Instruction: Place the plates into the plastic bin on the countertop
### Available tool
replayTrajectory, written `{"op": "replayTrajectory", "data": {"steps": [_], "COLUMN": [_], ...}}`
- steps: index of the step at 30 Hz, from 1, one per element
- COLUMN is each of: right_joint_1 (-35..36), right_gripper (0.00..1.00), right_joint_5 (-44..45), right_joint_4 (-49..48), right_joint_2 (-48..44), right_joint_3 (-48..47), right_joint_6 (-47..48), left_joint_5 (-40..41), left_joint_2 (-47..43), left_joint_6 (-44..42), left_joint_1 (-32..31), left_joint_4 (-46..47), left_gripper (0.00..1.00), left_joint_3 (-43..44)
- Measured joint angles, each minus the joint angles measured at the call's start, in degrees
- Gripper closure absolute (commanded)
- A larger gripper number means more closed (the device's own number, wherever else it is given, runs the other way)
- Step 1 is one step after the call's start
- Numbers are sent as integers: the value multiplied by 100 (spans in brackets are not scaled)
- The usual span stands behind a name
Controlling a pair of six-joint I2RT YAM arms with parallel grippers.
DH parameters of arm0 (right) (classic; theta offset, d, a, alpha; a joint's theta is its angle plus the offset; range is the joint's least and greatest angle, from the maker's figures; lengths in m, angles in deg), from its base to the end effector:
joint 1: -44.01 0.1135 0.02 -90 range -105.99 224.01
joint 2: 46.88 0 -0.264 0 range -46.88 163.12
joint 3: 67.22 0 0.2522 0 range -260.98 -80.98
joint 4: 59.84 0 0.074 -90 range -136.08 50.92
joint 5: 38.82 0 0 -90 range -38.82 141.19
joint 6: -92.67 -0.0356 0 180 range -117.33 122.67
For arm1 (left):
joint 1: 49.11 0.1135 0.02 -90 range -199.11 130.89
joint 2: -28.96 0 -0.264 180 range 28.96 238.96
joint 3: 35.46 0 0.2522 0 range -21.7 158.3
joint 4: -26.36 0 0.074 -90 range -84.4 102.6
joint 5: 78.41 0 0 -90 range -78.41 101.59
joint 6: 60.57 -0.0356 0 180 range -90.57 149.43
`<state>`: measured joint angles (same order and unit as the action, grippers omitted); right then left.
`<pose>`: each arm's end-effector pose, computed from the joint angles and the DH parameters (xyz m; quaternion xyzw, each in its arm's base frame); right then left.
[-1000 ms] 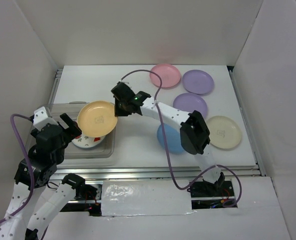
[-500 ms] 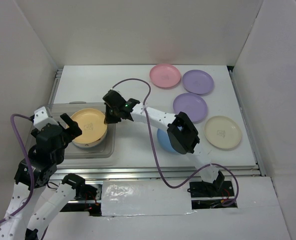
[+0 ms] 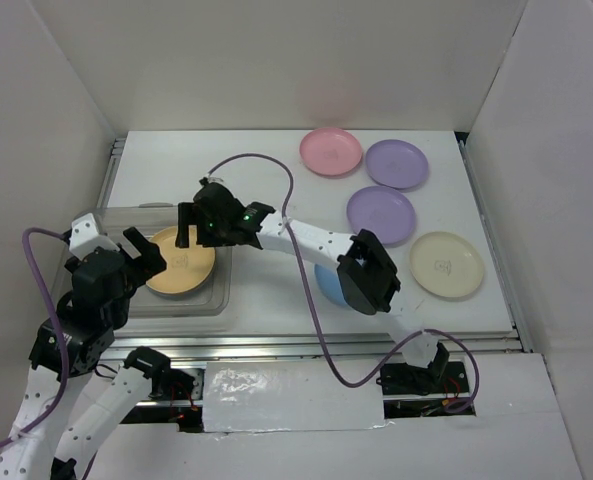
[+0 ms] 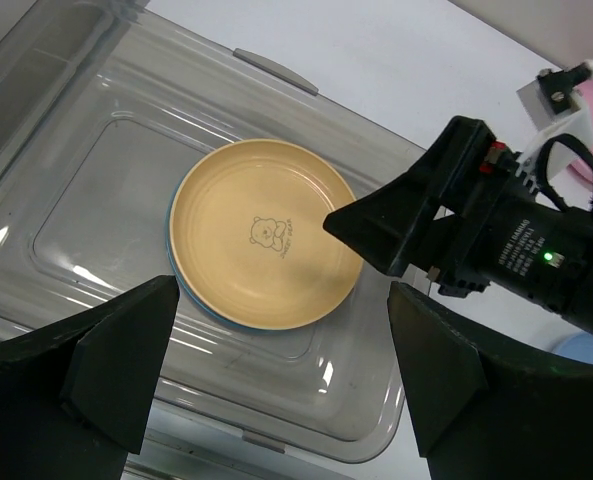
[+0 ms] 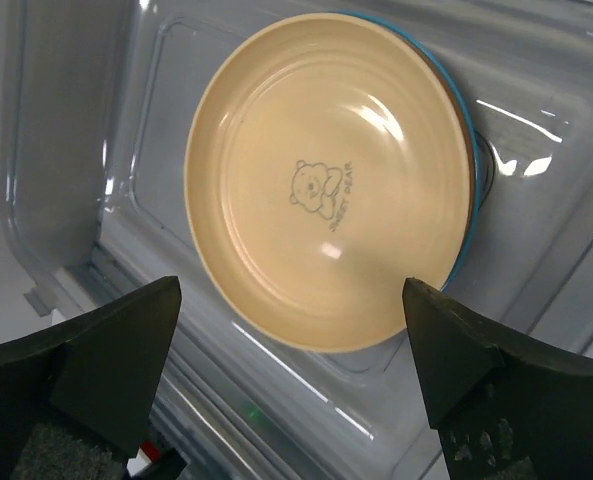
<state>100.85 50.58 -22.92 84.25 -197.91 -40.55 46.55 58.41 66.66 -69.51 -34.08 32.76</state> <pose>0.2912 0.4464 0.2439 -0.1086 0.8897 0.3428 0.2812 0.0846 -0.0097 0.3631 -0.2824 0.7560 -0.0404 0.5891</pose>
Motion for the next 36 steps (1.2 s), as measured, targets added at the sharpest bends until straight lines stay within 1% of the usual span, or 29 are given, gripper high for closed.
{"op": "replayTrajectory", "data": {"steps": [3, 7, 10, 13, 18, 20, 23, 25, 28, 30, 33, 36], "right_joint_1": [92, 74, -33, -155, -376, -612, -1504, -2280, -3003, -3467, -3991, -4135], "right_gripper": [0, 0, 0, 0, 0, 0, 0, 0, 0, 0, 0, 2], "right_joint_5": [223, 708, 1364, 2009, 2728, 2813, 2557, 2332, 1912, 1526, 999, 782], "right_joint_4": [4, 142, 304, 535, 1213, 1443, 1582, 1585, 1604, 1475, 1141, 876], "right_joint_2": [-420, -1552, -2765, -4122, -6151, -6894, -7895, -8564, -9162, -9355, -9055, -8463], "right_joint_3": [243, 907, 1637, 2660, 4321, 4988, 6043, 6870, 7766, 8258, 8765, 9014], "right_joint_6": [94, 192, 210, 120, -181, -358, -525, -592, -708, -752, -785, -826], "left_joint_5": [-11, -24, -70, -168, -654, -883, -1130, -1270, -1429, -1434, -1429, -1429], "left_joint_2": [-85, -243, -271, -223, -22, 138, 446, 612, 813, 940, 1038, 992], "left_joint_6": [0, -2, -81, -138, -407, -483, -586, -616, -717, -728, -728, -728], "left_joint_1": [0, 0, 0, 0, 0, 0, 0, 0, 0, 0, 0, 0], "left_joint_4": [4, 28, 59, 98, 326, 402, 490, 511, 562, 564, 564, 562], "left_gripper": [1, 1, 1, 1, 1, 1, 1, 1, 1, 1, 1, 1], "left_joint_3": [-11, -15, -15, -28, -125, -136, -138, -138, -138, -136, -136, -136]}}
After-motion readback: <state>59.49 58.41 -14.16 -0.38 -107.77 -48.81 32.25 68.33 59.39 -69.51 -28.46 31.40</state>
